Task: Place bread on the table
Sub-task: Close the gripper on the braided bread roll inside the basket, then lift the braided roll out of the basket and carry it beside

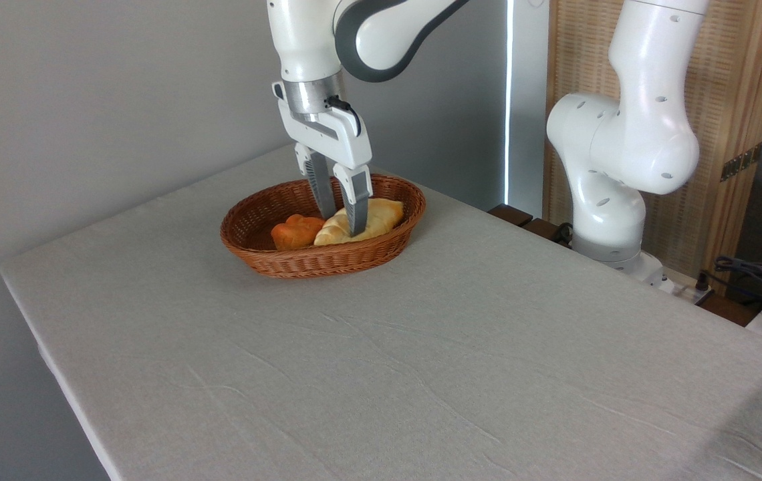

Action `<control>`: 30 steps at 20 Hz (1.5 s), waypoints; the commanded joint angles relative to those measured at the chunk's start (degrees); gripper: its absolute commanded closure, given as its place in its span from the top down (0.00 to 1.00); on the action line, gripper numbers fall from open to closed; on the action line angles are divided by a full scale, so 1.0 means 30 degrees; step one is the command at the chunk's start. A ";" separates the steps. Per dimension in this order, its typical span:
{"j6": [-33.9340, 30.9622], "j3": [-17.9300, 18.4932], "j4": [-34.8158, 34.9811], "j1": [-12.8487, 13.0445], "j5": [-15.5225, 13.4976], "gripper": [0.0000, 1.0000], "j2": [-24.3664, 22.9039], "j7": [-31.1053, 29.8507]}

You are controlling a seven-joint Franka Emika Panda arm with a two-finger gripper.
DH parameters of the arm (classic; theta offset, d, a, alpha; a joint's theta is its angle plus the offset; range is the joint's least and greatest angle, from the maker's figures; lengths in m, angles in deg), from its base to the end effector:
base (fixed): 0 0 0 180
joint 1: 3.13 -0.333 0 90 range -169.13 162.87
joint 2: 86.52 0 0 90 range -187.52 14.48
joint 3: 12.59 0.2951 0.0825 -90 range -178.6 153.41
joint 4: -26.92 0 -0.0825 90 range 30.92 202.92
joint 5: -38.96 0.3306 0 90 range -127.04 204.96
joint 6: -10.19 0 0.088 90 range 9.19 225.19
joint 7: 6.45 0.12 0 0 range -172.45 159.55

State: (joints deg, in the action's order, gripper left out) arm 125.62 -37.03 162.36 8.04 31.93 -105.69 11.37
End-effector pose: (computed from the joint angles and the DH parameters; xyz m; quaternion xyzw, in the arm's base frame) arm 0.3203 -0.2464 0.4323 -0.9100 0.4139 0.0173 0.0159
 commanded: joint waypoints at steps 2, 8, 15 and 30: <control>-0.1913 0.0031 0.0323 -0.0091 0.1844 1.00 -0.0406 0.0593; -0.1680 0.0031 0.0323 -0.0120 0.1844 0.89 -0.0230 0.0942; -0.2264 0.0060 0.0323 -0.0179 0.1844 0.20 -0.0230 0.3520; -0.3759 0.1788 -0.2575 -0.0120 -0.0174 0.08 -0.0289 0.4549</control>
State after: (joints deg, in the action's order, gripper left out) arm 117.21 -33.59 159.67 7.52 35.16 -106.17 23.67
